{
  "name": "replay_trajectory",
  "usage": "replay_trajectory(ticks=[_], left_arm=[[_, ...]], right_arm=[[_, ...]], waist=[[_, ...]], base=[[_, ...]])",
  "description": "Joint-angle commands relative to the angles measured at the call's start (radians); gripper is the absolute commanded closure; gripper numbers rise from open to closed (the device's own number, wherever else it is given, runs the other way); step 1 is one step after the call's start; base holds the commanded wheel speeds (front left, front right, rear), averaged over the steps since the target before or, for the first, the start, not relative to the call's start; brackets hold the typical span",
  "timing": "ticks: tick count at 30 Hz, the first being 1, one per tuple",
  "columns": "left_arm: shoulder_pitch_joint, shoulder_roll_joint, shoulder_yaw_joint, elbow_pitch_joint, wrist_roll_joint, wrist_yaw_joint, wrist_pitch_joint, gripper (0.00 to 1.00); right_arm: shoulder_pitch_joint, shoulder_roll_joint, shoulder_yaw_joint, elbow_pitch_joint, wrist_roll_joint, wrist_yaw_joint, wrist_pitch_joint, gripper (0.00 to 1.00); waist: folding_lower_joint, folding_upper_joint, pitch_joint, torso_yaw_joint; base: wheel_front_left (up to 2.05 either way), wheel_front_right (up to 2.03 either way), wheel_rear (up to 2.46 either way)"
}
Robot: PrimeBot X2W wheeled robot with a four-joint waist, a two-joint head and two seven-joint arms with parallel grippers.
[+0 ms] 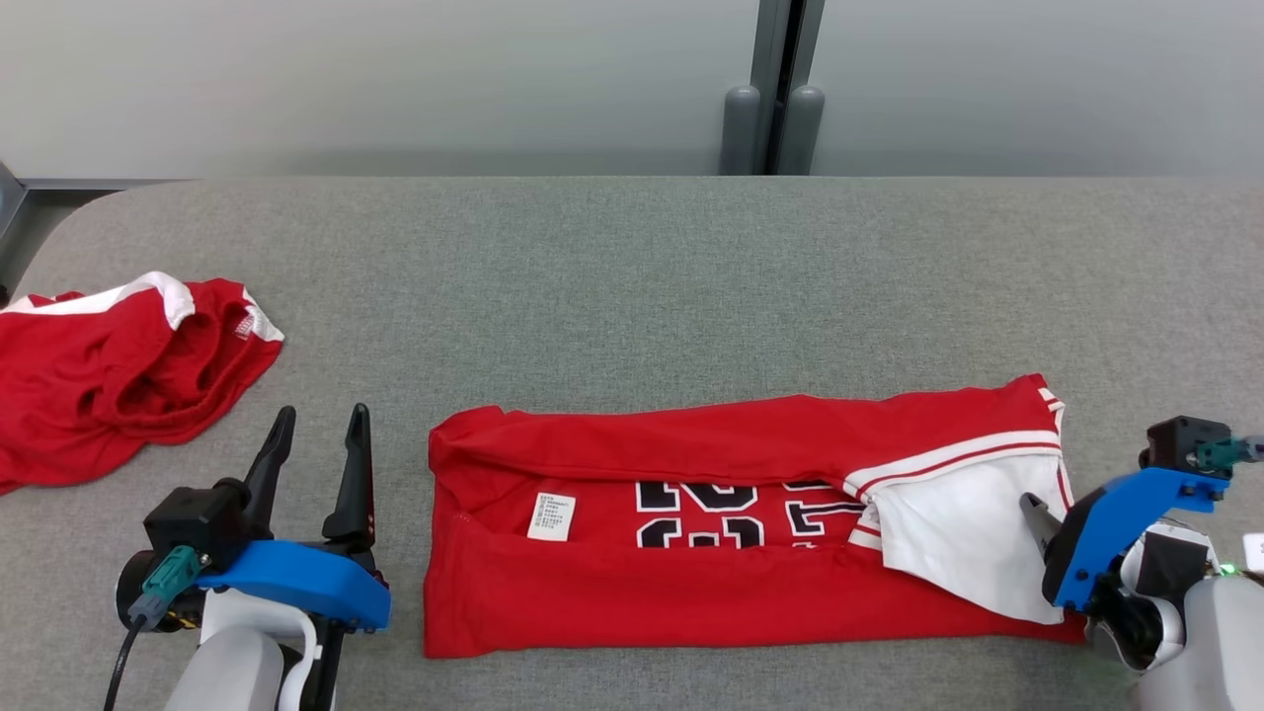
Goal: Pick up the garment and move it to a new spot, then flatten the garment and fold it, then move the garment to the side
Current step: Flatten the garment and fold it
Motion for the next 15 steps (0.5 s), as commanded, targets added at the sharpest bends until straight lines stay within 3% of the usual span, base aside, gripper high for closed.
replay_trajectory(ticks=[1,4,5,7,8,15], left_arm=[[-0.027,0.002,0.002,0.003,0.004,-0.006,-0.004,0.00],[-0.026,-0.001,0.001,0.007,0.004,-0.009,-0.004,0.00],[-0.025,0.000,0.002,0.009,0.004,-0.009,-0.004,0.00],[-0.021,0.004,0.005,0.009,0.001,-0.009,-0.004,0.00],[-0.017,0.007,0.007,0.010,-0.001,-0.009,-0.004,0.00],[0.006,0.018,0.018,0.006,-0.009,-0.011,-0.005,0.00]], right_arm=[[-0.026,0.002,-0.004,0.024,-0.011,0.000,0.006,0.00],[-0.030,0.010,0.015,0.072,-0.012,0.000,0.028,0.00],[-0.032,0.012,0.022,0.082,-0.007,0.000,0.033,0.06],[-0.035,0.015,0.036,0.093,0.003,0.001,0.028,0.96],[-0.035,0.015,0.040,0.093,0.009,0.001,0.019,1.00],[-0.025,-0.038,0.037,0.046,0.043,0.000,-0.031,1.00]], waist=[[-0.0001,0.0000,0.003,0.002],[-0.0001,0.0000,0.006,0.005],[-0.0001,0.0000,0.006,0.005],[-0.0001,0.0000,0.006,0.005],[-0.0001,0.0000,0.004,0.004],[-0.0001,0.0000,-0.008,-0.005]], base=[[0.00,0.00,0.00],[0.00,0.00,0.00],[0.00,0.00,0.00],[0.00,0.00,0.00],[0.00,0.00,0.00],[0.00,0.00,0.00]])
